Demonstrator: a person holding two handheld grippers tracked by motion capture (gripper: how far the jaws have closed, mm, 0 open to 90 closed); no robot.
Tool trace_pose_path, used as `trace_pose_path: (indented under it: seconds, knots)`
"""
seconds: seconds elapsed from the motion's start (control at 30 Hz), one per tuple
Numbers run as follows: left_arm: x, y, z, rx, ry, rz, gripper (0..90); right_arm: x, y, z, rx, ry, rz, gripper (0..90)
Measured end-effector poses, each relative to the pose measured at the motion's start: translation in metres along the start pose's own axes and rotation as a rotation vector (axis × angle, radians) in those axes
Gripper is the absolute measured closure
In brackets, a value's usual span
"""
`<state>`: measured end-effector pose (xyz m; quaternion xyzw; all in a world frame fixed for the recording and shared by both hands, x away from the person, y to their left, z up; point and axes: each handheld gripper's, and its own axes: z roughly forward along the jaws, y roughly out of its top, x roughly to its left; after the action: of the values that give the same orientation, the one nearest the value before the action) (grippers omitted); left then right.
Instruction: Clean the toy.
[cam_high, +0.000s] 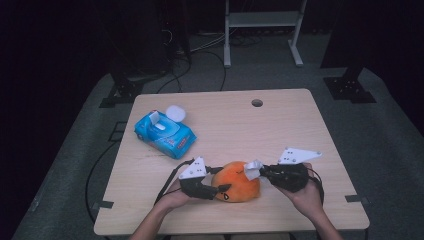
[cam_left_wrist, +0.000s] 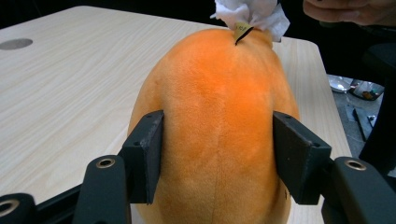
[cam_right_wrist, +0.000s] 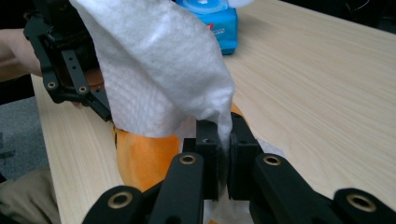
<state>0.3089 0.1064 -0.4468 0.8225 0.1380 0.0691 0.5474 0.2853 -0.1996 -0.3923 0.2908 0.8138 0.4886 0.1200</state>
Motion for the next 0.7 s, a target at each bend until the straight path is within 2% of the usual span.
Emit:
trace_pose_path:
  seconds: [0.03, 0.1, 0.17, 0.2, 0.23, 0.27, 0.33, 0.43, 0.57, 0.6, 0.7]
  knots:
    - [0.0, 0.0, 0.0, 0.0, 0.0, 0.0, 38.5, 0.0, 0.0, 0.0, 0.0, 0.0, 0.0, 84.8]
    - [0.001, -0.001, 0.0, 0.004, 0.002, -0.008, 38.0, -0.007, -0.008, 0.003, 0.018, 0.011, 0.042, 84.9]
    - [0.001, 0.0, 0.0, 0.006, 0.003, -0.007, 37.3, -0.009, -0.009, 0.003, 0.017, 0.009, 0.048, 84.9]
    - [0.0, 0.0, 0.001, 0.009, 0.007, -0.006, 36.8, -0.008, -0.006, -0.002, -0.006, 0.014, 0.052, 85.0]
    - [0.0, 0.0, 0.001, 0.009, 0.007, -0.006, 36.6, -0.008, -0.006, -0.002, -0.006, 0.014, 0.052, 85.0]
    - [0.0, 0.0, 0.002, 0.005, 0.009, -0.012, 36.3, -0.002, 0.0, -0.006, -0.033, 0.028, 0.041, 84.9]
    - [0.001, -0.001, 0.002, 0.002, 0.013, -0.021, 36.1, 0.004, 0.004, -0.007, -0.055, 0.057, 0.034, 85.0]
    - [0.001, -0.001, 0.002, -0.002, 0.017, -0.037, 35.9, 0.011, 0.004, -0.001, -0.042, 0.076, 0.014, 84.9]
    - [0.001, -0.001, 0.002, 0.001, 0.017, -0.034, 35.7, 0.007, -0.002, 0.006, 0.001, 0.043, -0.003, 85.0]
    - [0.0, 0.0, 0.003, 0.003, 0.017, -0.035, 35.8, -0.001, -0.005, 0.006, 0.014, 0.017, 0.006, 85.0]
    - [0.0, 0.001, 0.004, 0.003, 0.019, -0.033, 35.8, -0.006, -0.008, 0.003, 0.015, 0.013, 0.03, 84.9]
